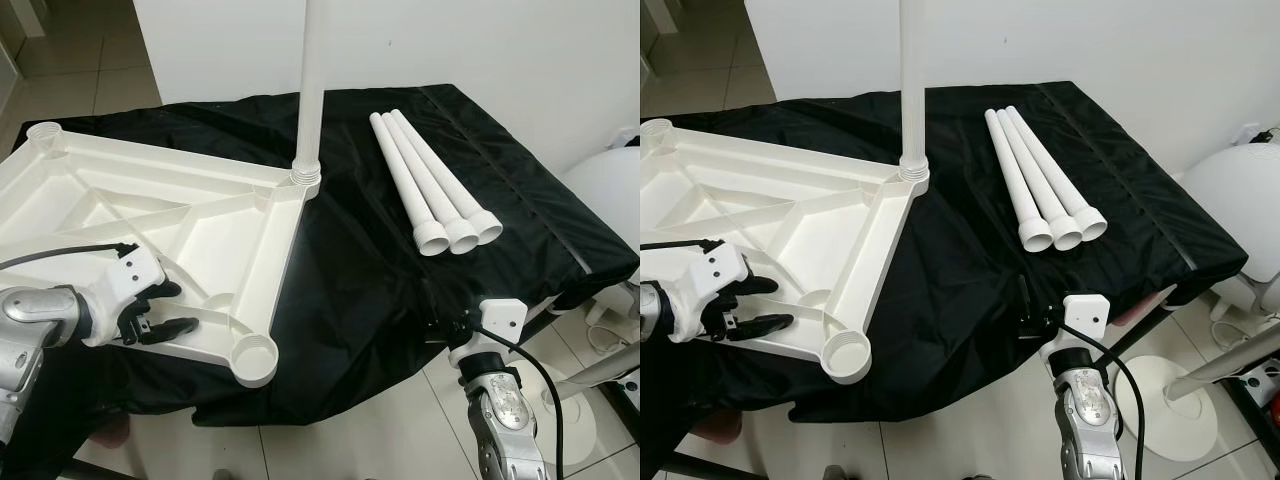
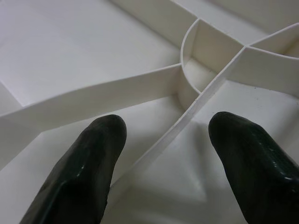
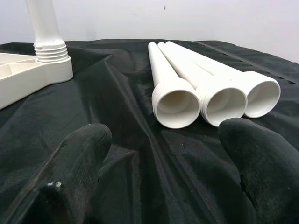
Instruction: Building children table
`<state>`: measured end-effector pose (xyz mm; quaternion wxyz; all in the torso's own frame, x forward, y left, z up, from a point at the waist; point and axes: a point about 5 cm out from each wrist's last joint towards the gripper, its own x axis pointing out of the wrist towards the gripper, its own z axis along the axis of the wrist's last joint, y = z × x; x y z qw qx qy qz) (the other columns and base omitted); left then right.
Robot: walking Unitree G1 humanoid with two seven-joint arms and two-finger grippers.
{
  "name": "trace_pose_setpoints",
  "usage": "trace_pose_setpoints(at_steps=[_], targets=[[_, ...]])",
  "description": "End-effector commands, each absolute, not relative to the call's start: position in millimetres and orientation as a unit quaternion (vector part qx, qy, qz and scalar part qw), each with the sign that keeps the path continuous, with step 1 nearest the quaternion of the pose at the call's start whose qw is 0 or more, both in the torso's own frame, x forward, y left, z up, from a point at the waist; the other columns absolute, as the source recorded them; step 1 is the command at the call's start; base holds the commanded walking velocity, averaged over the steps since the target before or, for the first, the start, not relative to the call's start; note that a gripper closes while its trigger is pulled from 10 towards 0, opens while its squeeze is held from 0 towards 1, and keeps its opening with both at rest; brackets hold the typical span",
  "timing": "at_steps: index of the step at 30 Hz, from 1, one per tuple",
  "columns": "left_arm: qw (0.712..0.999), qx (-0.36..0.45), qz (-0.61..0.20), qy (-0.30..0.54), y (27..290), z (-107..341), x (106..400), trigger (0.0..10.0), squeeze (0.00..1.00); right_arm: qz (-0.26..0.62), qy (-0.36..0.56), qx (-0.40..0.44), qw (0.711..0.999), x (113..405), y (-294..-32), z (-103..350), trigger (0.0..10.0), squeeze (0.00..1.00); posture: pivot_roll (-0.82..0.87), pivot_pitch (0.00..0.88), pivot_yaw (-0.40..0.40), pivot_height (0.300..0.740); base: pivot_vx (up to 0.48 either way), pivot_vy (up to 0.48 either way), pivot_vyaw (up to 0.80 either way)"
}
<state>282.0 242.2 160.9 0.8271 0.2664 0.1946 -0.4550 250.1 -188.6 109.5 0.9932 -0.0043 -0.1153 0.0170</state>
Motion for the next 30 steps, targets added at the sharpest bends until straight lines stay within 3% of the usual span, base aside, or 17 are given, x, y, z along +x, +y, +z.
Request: trace_pose_setpoints(at_steps=[1, 4, 6, 10, 30], targets=[[0.817, 0.265, -0.472, 0.197, 231.8, 152.9, 283.3, 10.0, 0.0, 0.012, -0.111, -0.003, 0.994, 248.0, -190.6, 107.7, 10.0, 0.0, 0.01, 0.089, -0.003, 0.74, 0.0, 0.0, 0.0], [0.818, 0.264, -0.475, 0.188, 223.3, 150.4, 287.4, 10.0, 0.0, 0.01, -0.11, -0.003, 0.994, 247.3, -191.0, 107.4, 10.0, 0.0, 0.01, 0.088, 0.002, 0.74, 0.0, 0.0, 0.0], [0.827, 0.252, -0.473, 0.17, 196.9, 143.0, 296.5, 10.0, 0.0, 0.007, -0.109, -0.001, 0.994, 245.5, -189.8, 106.2, 10.0, 0.0, 0.0, 0.09, 0.008, 0.74, 0.0, 0.0, 0.0], [0.829, 0.249, -0.475, 0.159, 185.5, 140.7, 299.0, 10.0, 0.0, 0.006, -0.109, 0.001, 0.994, 245.3, -188.4, 105.9, 10.0, 0.0, 0.01, 0.091, 0.01, 0.74, 0.0, 0.0, 0.0], [0.895, 0.204, -0.375, 0.127, 108.7, 134.8, 326.9, 10.0, 0.0, 0.002, -0.111, 0.009, 0.994, 246.9, -183.3, 106.7, 10.0, 0.0, 0.0, 0.098, 0.016, 0.74, 0.0, 0.0, 0.0]])
